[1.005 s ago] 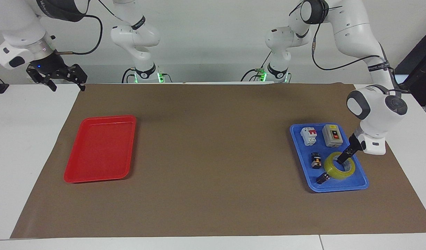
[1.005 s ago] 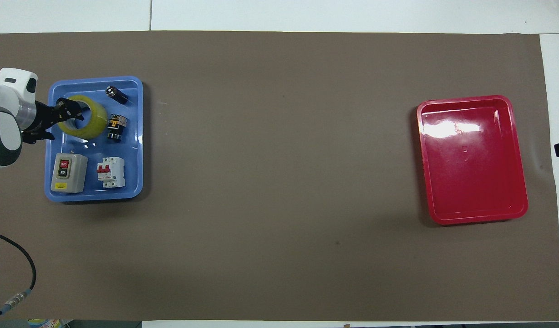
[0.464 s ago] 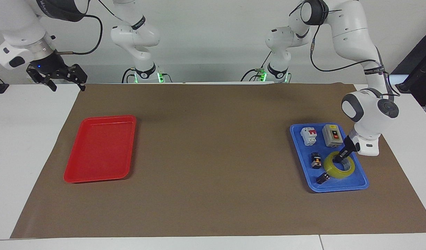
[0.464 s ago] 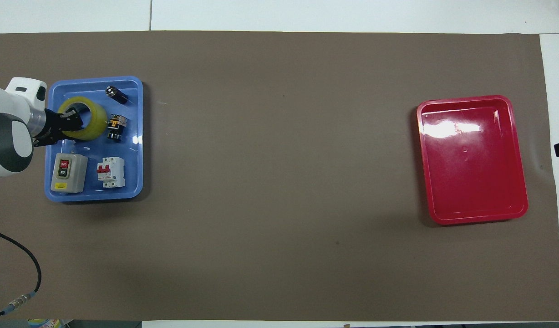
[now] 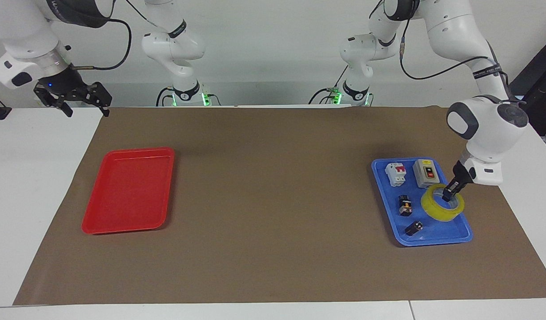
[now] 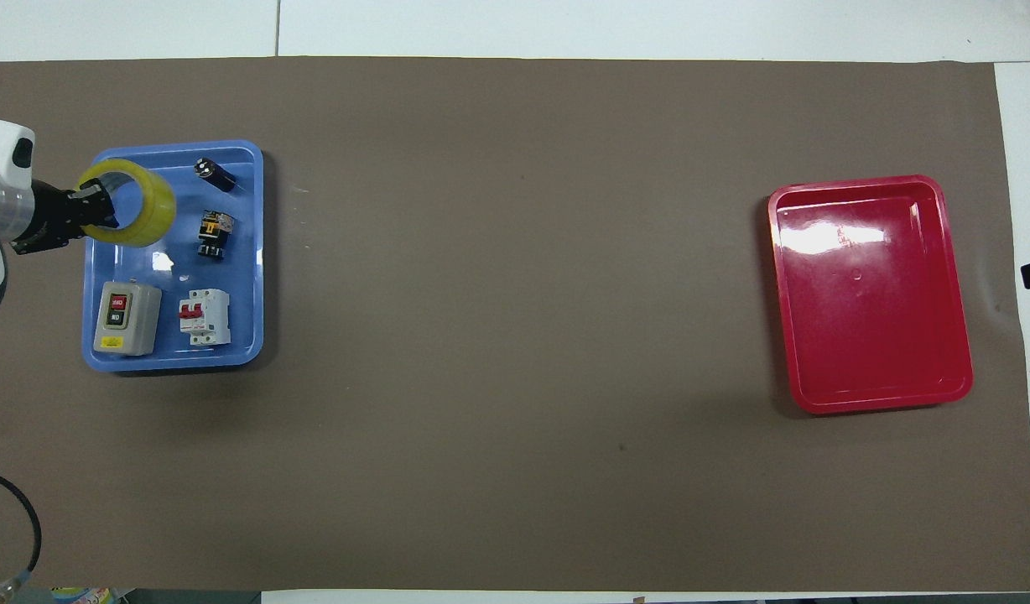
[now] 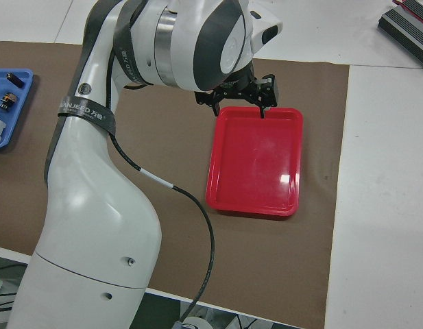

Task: Place and move tape with both arms
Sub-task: 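Lift the yellow tape with the left gripper and set it mid-table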

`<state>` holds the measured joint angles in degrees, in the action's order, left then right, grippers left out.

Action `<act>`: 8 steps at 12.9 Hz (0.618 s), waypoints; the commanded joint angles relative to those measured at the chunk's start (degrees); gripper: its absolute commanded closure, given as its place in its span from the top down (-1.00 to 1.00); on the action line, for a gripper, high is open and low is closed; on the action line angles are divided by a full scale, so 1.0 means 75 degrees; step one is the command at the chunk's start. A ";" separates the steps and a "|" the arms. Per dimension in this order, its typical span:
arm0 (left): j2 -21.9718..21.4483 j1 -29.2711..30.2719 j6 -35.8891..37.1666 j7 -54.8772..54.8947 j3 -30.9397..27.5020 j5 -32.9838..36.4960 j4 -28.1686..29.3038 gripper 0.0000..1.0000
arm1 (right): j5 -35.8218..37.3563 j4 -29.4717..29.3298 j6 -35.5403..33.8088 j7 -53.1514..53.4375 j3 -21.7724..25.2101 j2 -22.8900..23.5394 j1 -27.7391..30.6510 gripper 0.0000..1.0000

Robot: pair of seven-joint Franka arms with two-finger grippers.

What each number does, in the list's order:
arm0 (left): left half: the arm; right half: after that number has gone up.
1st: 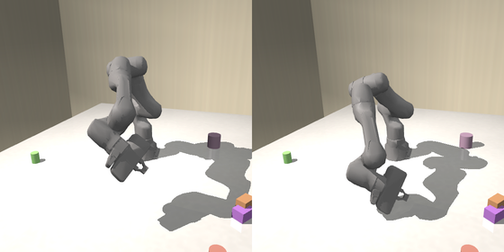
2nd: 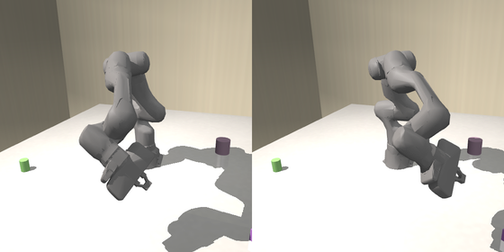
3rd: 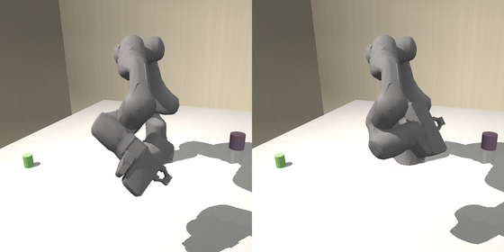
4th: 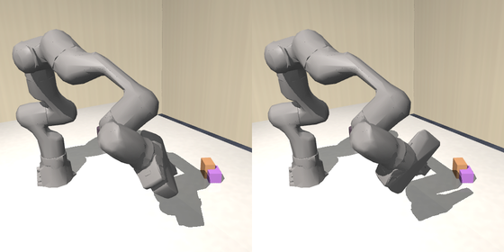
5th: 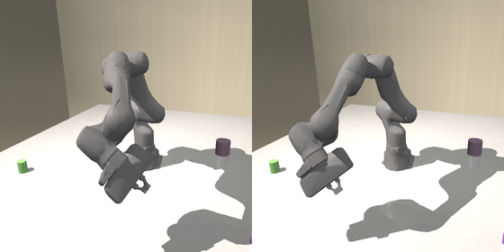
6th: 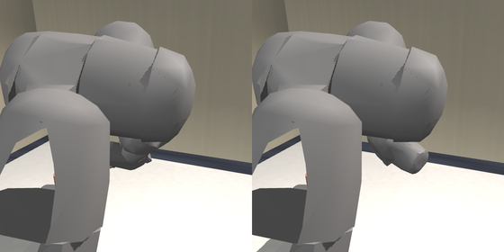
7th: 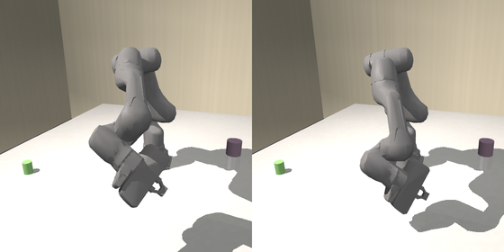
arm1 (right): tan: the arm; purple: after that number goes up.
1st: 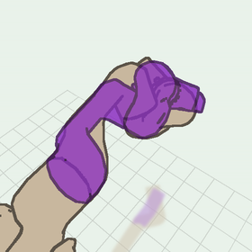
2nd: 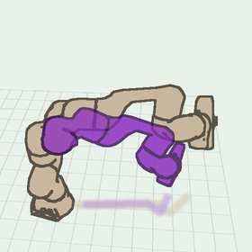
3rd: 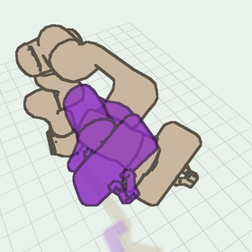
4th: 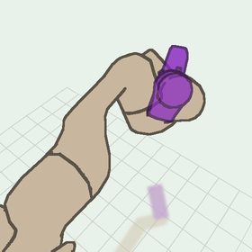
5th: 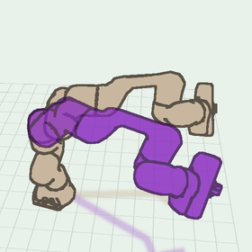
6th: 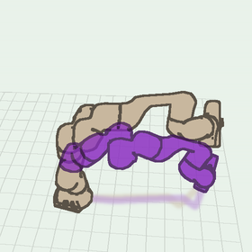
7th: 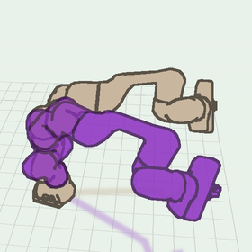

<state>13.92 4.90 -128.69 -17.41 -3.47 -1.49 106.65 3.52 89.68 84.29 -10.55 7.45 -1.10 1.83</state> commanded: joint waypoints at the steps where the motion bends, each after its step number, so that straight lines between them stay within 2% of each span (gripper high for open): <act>1: -0.0904 -0.0183 0.0855 0.0457 0.0005 0.0152 0.0287 -1.00 | -0.0141 -0.0052 0.0034 -0.0175 -0.0044 0.0018 0.0084 1.00; 4: -0.1047 -0.1154 0.0778 0.0446 0.0017 0.0445 0.0685 -1.00 | -0.0141 -0.0052 0.0034 -0.0187 -0.0032 0.0018 0.0108 1.00; 8: -0.0567 -0.2829 0.0648 -0.0089 0.0017 0.0457 0.0697 -1.00 | -0.0141 -0.0052 -0.0036 -0.0187 -0.0032 0.0006 0.0096 1.00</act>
<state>8.89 -11.62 -122.33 -15.25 -2.49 0.06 111.29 3.51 89.68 84.29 -10.55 7.45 -1.10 1.84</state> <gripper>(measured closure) 0.784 0.000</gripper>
